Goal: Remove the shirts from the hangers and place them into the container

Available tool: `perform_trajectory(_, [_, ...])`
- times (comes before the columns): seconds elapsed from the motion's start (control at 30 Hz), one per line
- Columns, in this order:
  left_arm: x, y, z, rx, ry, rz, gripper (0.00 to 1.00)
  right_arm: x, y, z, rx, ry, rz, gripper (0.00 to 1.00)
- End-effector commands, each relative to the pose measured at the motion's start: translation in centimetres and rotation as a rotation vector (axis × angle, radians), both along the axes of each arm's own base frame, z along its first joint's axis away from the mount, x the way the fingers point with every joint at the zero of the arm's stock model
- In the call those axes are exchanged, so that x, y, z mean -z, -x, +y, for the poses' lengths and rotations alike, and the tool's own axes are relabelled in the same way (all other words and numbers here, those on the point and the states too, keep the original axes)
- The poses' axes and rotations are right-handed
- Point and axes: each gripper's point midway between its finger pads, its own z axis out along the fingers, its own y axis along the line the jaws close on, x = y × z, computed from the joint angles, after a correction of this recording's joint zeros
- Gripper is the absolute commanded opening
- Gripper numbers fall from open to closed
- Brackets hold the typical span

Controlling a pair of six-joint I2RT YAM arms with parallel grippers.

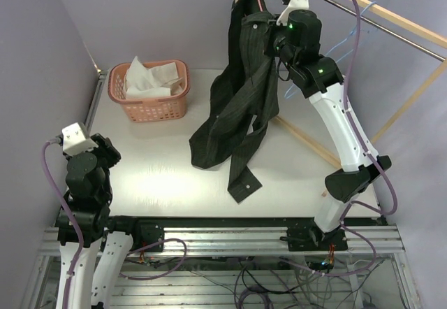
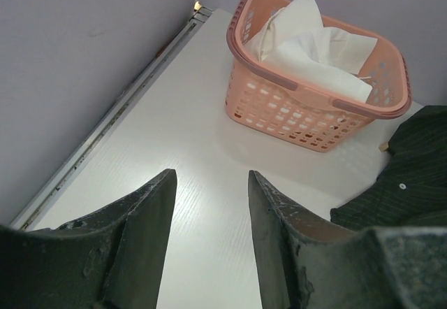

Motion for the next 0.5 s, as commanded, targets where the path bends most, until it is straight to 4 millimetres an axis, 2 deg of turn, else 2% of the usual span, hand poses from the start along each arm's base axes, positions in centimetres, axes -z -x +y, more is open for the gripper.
perform_trajectory(0.0, [0.1,-0.1,0.2,-0.015,0.003,0.002,0.57,-6.7,1.3,-3.0,0.126,-0.098,-0.181,0.00])
perform_trajectory(0.23, [0.1,-0.1,0.1,-0.008,0.002,0.003,0.57,-9.1,1.5,-5.5,0.265,-0.173,-0.264,0.00])
perform_trajectory(0.47, [0.2,-0.3,0.0,0.000,0.001,0.007,0.56,-11.1,2.6,-5.8,0.267,-0.211,-0.343,0.00])
